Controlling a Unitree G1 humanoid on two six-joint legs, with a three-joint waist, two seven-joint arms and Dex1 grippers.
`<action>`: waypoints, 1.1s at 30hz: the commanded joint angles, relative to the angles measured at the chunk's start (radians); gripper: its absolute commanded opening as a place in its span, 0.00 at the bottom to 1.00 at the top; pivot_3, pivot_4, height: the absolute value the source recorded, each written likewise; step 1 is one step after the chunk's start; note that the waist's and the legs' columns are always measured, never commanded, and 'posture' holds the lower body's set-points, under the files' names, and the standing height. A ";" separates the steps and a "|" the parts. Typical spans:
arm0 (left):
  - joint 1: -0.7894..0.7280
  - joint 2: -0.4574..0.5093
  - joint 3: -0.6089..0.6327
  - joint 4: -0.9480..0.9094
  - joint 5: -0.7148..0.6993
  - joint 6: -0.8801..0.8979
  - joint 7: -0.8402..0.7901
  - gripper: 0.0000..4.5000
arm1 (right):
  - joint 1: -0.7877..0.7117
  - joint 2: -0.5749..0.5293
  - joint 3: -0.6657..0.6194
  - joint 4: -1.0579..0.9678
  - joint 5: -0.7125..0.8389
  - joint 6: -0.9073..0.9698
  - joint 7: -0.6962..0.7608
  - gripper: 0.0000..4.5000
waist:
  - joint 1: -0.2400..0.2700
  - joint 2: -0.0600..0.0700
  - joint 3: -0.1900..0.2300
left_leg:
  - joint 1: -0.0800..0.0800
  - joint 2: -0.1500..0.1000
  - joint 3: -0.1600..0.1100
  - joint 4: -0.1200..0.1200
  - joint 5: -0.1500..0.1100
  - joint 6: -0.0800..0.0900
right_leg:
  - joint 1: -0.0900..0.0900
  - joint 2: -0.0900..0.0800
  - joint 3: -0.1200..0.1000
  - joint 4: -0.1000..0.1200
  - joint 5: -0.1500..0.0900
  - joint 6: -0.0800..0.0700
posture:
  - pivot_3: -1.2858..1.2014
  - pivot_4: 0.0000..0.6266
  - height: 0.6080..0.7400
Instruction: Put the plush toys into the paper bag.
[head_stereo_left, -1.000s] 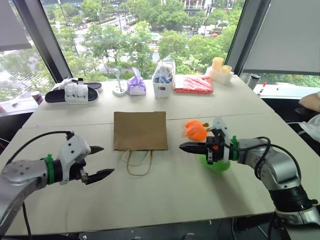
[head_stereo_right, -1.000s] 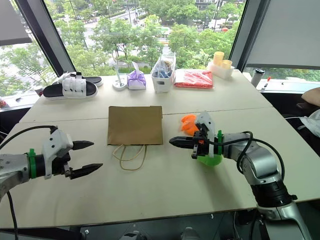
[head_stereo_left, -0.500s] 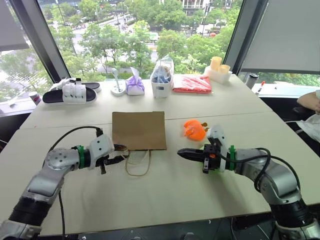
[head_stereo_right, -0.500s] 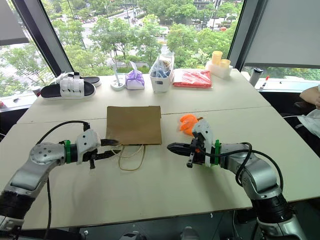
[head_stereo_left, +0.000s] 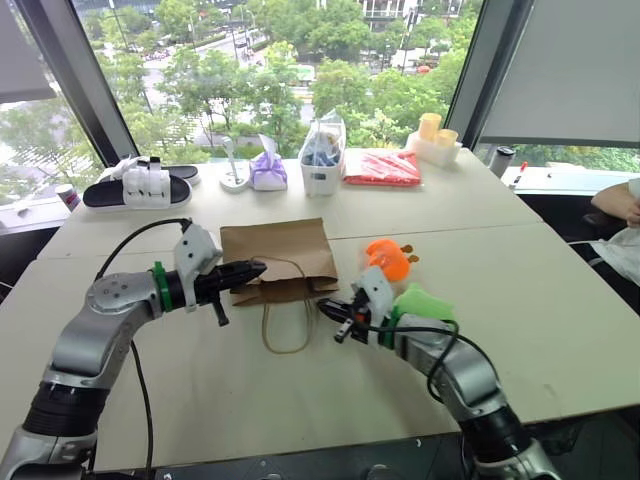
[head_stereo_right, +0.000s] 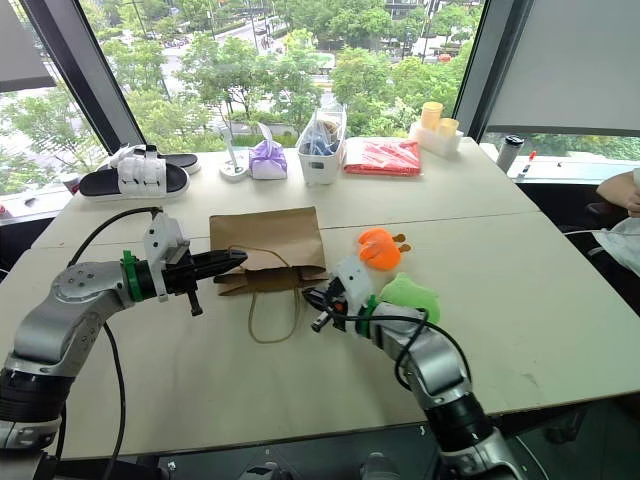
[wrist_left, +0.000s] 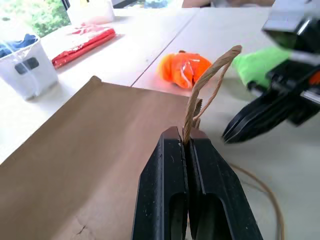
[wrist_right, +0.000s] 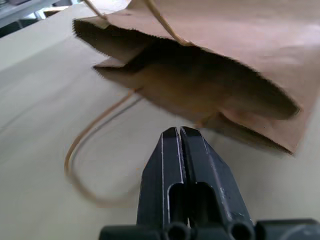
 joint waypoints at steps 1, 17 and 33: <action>-0.003 -0.001 0.064 -0.093 -0.075 0.075 0.039 0.02 | -0.065 0.078 0.030 0.080 -0.058 -0.078 -0.062 0.00 | -0.001 0.000 0.000 | 0.000 0.000 0.000 0.000 0.000 0.000 | 0.000 0.000 0.000 0.000 0.000 0.000 | 0.52 0.24 1.00; -0.250 -0.121 0.325 -0.166 -0.491 0.393 0.475 0.02 | -0.205 0.216 0.067 0.466 -0.273 -0.290 -0.181 0.00 | -0.002 0.000 0.000 | 0.000 0.000 -0.003 0.000 0.002 -0.003 | -0.001 0.001 -0.002 0.002 0.001 -0.001 | 0.52 0.24 1.00; -0.030 -0.164 0.209 -0.345 -0.452 0.344 0.519 0.02 | -0.122 0.078 -0.005 0.179 -0.198 -0.191 -0.022 0.00 | -0.021 0.000 0.000 | 0.000 -0.001 -0.003 -0.001 0.002 -0.004 | -0.001 0.001 -0.001 0.003 0.001 -0.001 | 0.52 0.24 1.00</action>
